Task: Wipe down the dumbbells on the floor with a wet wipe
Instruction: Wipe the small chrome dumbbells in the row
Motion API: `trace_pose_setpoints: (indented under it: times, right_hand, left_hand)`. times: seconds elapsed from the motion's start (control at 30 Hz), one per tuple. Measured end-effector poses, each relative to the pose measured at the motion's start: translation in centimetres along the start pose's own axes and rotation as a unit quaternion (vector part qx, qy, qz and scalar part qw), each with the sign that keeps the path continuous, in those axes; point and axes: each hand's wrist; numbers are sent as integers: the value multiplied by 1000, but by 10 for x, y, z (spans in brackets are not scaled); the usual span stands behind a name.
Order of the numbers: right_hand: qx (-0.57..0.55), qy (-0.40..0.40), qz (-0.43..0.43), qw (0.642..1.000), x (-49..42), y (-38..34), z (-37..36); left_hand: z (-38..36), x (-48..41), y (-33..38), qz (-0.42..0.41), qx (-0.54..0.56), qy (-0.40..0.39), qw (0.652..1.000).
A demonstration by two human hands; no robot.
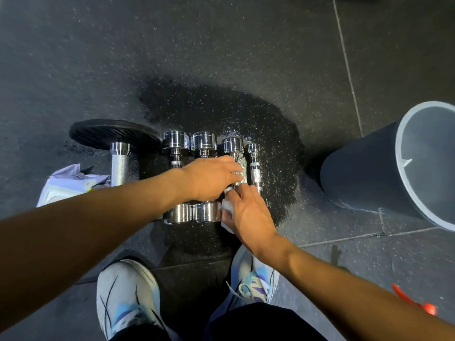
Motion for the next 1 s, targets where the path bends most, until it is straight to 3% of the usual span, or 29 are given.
trace_pose_setpoints:
  times: [0.23, 0.4, 0.47, 0.63, 0.83, 1.0]
  right_hand:
    - [7, 72, -5, 997, 8, -11, 4]
    - [-107, 59, 14, 992, 34, -3, 2]
    - [-199, 39, -22, 979, 47, 4, 9]
    - [-306, 19, -120, 944, 56, 10, 19]
    - [-285, 17, -120, 951, 20, 14, 32]
    - [-332, -28, -158, 930, -5, 17, 35]
  left_hand:
    - [6, 0, -2, 0, 4, -19, 1000]
    - [6, 1, -2, 9, 17, -24, 1000]
    - [6, 2, -3, 11, 19, -30, 999]
    - [5, 3, -9, 12, 49, -19, 999]
    - [0, 7, -14, 15, 78, -19, 997]
    - [2, 10, -13, 20, 88, -22, 996]
Point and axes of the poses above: each hand's wrist, its own x-axis away from the middle knuckle, its own z-axis out of the back of the hand, y = z × x, and after that the axes turned 3 degrees about -y, right-handed
